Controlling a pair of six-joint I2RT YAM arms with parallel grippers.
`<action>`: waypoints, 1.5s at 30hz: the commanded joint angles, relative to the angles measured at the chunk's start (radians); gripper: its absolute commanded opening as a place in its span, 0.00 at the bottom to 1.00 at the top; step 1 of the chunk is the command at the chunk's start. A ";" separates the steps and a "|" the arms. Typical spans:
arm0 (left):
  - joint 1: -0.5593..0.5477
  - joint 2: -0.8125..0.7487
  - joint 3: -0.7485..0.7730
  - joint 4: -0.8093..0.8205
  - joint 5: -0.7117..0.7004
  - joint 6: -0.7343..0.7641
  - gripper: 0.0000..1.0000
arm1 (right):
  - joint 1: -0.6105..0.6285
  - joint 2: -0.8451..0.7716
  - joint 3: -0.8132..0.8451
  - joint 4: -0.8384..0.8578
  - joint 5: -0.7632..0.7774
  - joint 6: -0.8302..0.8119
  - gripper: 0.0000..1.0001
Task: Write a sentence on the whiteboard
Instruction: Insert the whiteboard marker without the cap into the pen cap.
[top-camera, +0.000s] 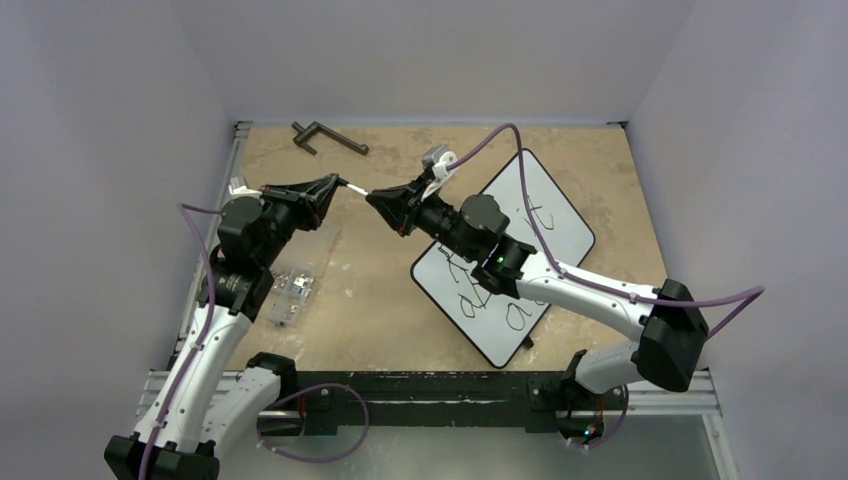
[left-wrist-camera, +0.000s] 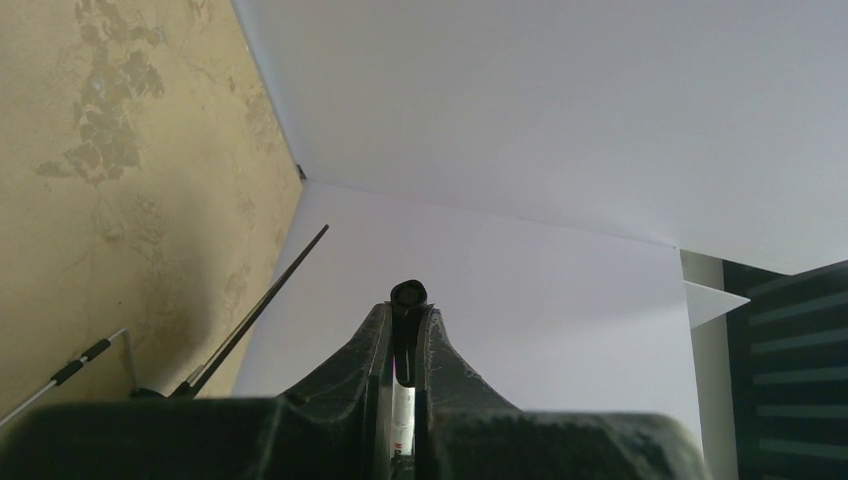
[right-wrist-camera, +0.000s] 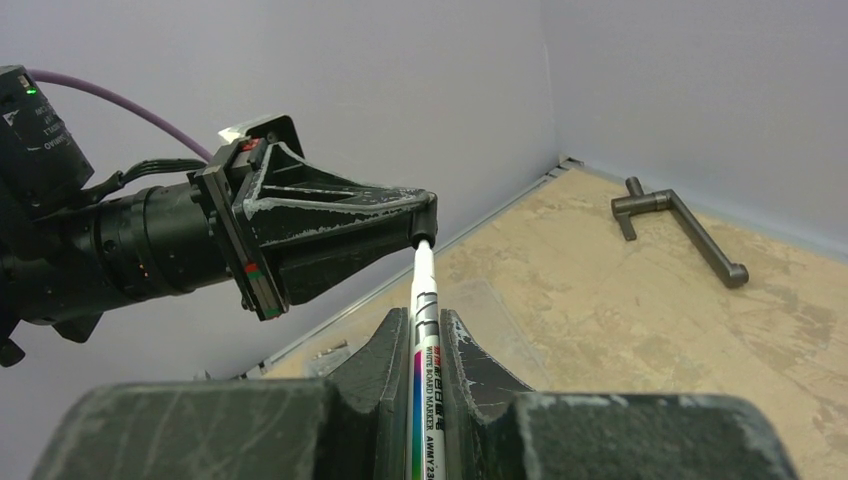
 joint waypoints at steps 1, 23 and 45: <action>0.007 0.007 -0.003 0.053 0.030 -0.022 0.00 | 0.007 0.004 0.058 0.027 0.015 -0.019 0.00; 0.005 -0.021 -0.044 0.076 0.069 0.025 0.00 | 0.022 0.136 0.200 -0.084 0.043 -0.022 0.00; -0.051 -0.110 -0.119 0.287 0.077 0.052 0.00 | 0.034 0.253 0.329 -0.092 0.074 0.289 0.00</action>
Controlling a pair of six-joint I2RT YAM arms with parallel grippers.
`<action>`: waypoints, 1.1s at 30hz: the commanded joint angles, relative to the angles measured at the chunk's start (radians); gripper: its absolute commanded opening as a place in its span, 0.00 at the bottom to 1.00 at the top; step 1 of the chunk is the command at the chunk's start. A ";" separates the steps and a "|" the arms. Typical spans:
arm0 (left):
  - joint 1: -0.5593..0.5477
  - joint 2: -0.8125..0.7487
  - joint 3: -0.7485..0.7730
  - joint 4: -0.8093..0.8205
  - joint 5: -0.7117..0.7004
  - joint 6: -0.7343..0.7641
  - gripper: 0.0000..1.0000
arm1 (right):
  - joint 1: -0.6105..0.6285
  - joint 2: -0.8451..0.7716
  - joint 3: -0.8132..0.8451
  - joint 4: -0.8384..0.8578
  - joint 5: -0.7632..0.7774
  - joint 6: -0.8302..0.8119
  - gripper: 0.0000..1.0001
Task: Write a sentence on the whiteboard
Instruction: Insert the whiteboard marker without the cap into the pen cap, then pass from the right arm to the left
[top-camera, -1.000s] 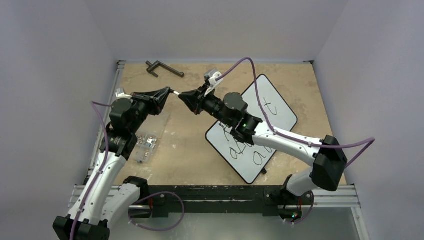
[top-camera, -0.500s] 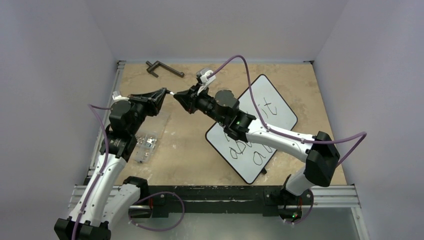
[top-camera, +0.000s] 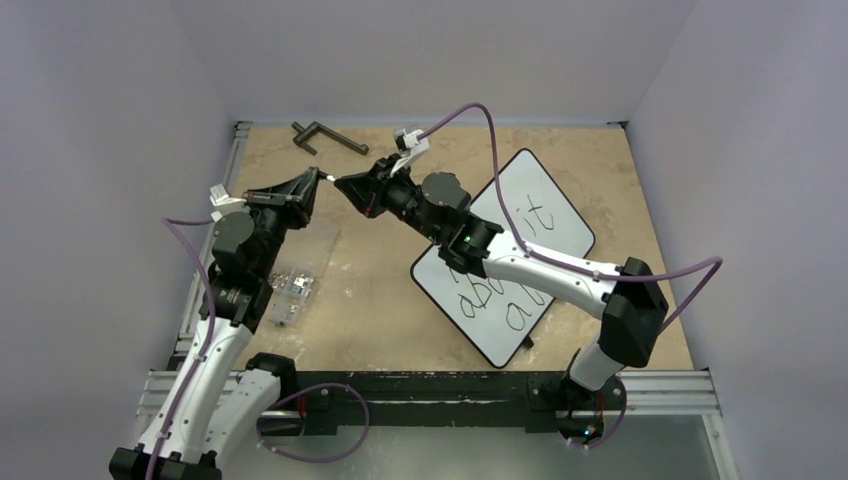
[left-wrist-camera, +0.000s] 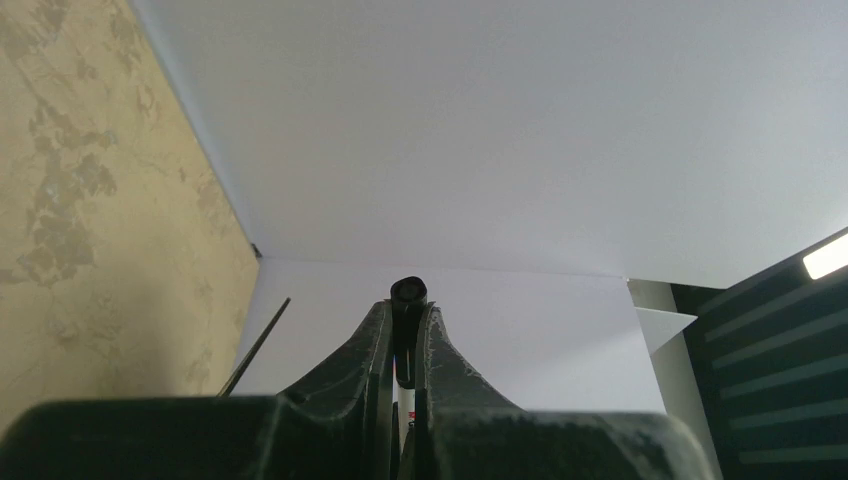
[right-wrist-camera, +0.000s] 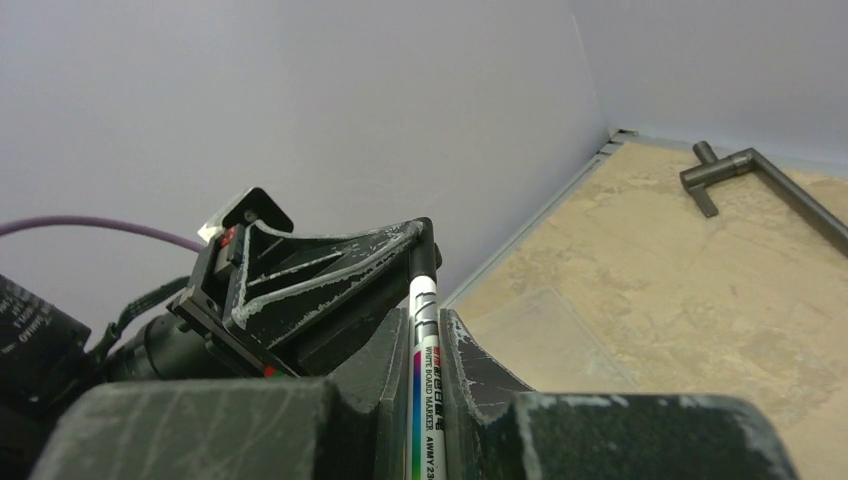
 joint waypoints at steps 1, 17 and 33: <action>-0.074 -0.048 -0.013 0.138 0.167 0.037 0.00 | 0.009 0.051 0.087 -0.001 0.023 0.113 0.00; -0.111 -0.097 -0.018 0.153 0.141 0.085 0.00 | 0.008 0.095 0.140 -0.041 -0.010 0.183 0.00; -0.111 -0.116 0.017 0.051 0.149 0.139 0.17 | 0.009 0.021 0.030 -0.022 0.010 0.082 0.00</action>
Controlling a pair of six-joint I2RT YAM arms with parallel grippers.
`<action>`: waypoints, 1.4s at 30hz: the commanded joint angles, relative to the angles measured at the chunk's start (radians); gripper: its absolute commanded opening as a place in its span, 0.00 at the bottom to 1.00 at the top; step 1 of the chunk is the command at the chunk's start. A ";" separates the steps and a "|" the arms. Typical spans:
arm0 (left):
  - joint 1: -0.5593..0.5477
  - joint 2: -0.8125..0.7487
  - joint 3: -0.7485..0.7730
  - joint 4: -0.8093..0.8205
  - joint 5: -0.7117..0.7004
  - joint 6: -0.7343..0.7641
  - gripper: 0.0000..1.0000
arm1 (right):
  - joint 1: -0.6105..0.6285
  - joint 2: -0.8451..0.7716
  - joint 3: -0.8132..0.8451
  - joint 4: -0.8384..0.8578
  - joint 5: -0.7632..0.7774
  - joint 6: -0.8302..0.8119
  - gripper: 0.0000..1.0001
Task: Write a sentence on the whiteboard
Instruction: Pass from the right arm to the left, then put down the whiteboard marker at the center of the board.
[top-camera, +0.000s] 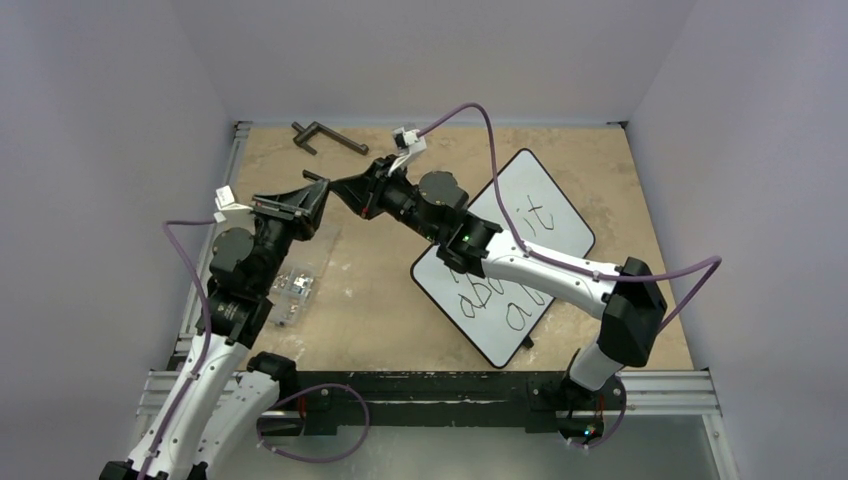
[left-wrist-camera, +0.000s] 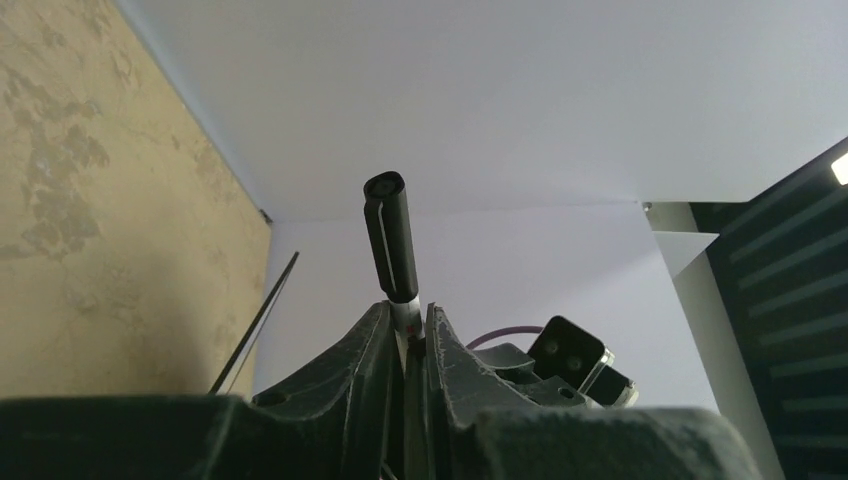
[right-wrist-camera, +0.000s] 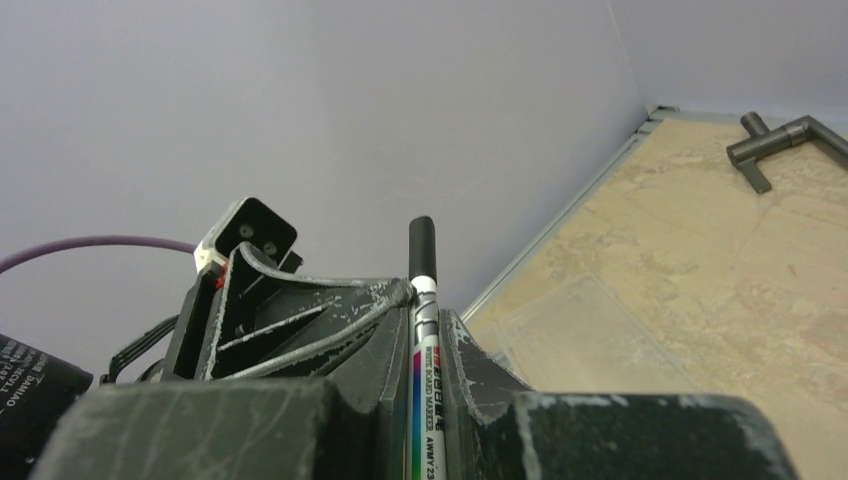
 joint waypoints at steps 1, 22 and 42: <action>-0.042 -0.015 0.038 0.037 0.194 0.036 0.17 | 0.001 0.008 -0.022 0.010 0.028 -0.033 0.00; -0.042 -0.015 0.011 0.053 0.140 0.020 0.00 | 0.001 -0.091 -0.128 0.039 -0.012 -0.095 0.17; -0.022 -0.006 0.195 -0.424 0.079 0.439 0.00 | 0.002 -0.300 -0.002 -0.422 0.117 -0.240 0.99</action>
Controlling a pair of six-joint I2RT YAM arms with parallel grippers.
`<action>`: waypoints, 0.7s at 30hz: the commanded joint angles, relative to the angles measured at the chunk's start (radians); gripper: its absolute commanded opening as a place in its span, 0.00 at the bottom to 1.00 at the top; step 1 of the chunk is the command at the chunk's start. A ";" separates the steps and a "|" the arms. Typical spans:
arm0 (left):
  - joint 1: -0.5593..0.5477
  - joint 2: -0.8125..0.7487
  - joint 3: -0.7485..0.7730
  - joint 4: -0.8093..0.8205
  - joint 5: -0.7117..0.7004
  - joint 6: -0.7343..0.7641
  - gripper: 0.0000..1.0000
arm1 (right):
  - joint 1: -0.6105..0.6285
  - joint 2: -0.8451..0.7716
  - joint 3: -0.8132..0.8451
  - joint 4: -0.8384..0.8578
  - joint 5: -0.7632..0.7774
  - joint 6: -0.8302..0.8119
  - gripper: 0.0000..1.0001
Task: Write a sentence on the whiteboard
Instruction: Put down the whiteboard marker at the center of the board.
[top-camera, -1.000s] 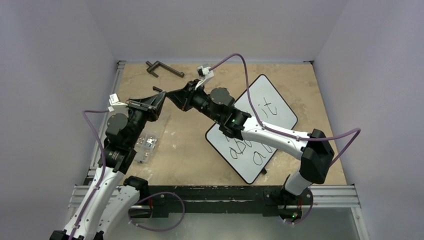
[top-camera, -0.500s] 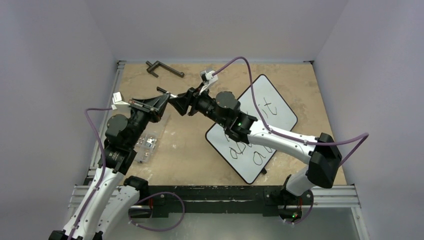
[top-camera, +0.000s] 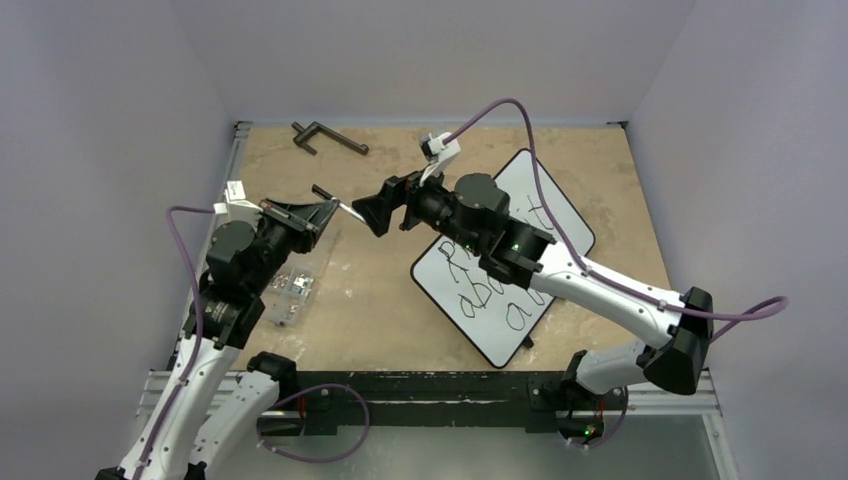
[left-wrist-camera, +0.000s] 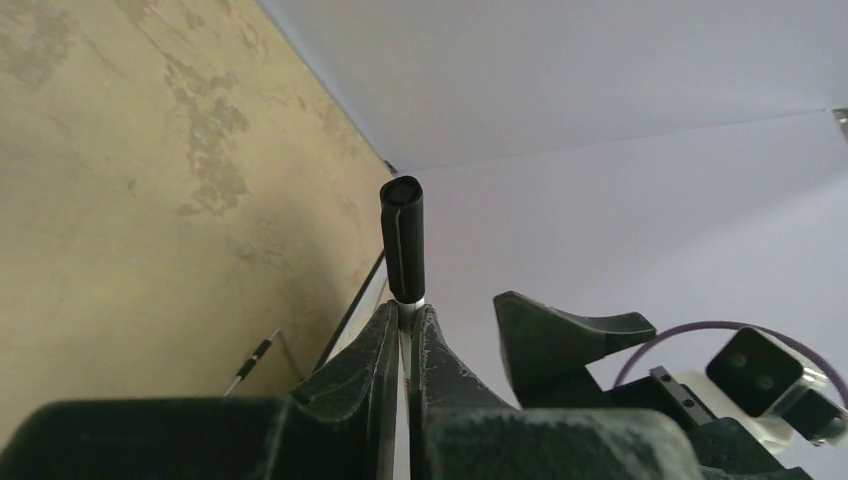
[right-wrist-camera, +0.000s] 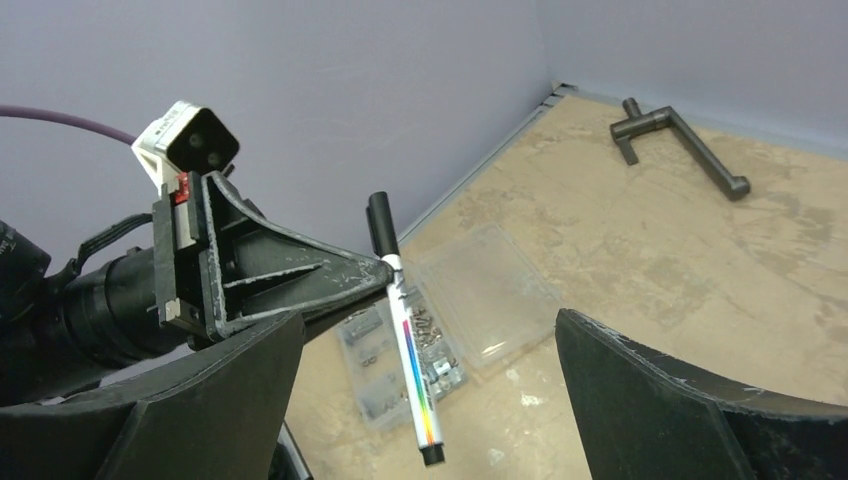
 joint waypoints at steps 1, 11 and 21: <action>0.006 0.004 0.140 -0.227 -0.042 0.269 0.00 | 0.001 -0.091 0.070 -0.169 0.098 -0.064 0.99; 0.005 0.118 0.273 -0.589 -0.124 0.769 0.00 | 0.002 -0.248 -0.030 -0.295 0.231 -0.086 0.99; -0.076 0.379 0.195 -0.623 -0.146 0.822 0.00 | 0.002 -0.309 -0.075 -0.356 0.255 -0.094 0.99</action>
